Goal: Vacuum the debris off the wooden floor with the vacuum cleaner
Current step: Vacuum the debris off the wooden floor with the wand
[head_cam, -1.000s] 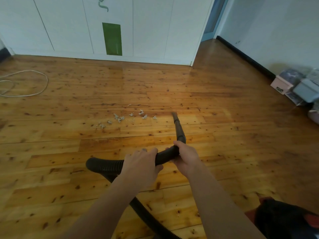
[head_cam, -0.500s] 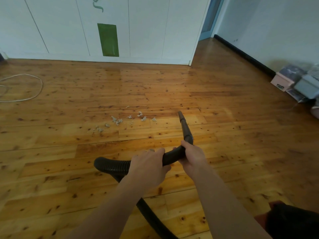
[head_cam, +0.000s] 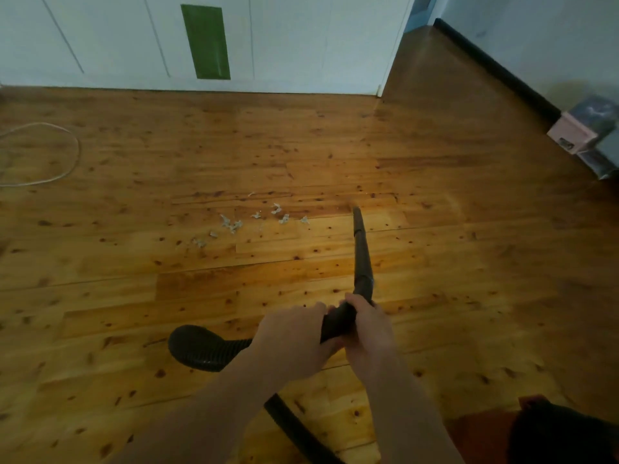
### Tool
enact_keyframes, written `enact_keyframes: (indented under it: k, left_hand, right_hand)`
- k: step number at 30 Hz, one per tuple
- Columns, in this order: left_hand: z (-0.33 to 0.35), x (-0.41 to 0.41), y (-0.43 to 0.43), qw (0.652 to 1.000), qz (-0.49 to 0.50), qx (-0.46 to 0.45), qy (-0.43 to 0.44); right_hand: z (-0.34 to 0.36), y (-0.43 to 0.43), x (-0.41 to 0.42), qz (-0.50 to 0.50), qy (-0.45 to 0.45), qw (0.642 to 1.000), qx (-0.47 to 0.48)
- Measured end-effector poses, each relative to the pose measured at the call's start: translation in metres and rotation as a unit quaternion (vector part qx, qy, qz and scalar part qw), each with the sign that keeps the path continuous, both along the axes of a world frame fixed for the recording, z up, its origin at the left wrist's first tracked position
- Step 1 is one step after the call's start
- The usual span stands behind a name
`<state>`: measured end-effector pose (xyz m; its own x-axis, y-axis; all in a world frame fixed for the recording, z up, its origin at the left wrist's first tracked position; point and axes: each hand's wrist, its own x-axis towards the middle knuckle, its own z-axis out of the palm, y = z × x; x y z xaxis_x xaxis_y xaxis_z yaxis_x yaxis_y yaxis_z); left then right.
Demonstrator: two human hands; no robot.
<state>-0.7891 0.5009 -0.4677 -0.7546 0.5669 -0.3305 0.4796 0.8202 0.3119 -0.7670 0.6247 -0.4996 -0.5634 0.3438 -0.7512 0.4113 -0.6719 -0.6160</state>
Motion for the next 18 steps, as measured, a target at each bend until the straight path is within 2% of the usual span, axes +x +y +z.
enact_keyframes:
  k: [8, 18]
  left_hand:
    - [0.063, -0.05, 0.048, 0.997, 0.014, 0.0, -0.073]
    - [0.108, -0.124, 0.107, 0.994, 0.01, -0.01, -0.113]
  right_hand:
    - [0.057, 0.061, -0.068, -0.004, -0.033, 0.999, 0.003]
    - [0.094, 0.123, -0.153, -0.003, -0.09, 0.995, 0.04]
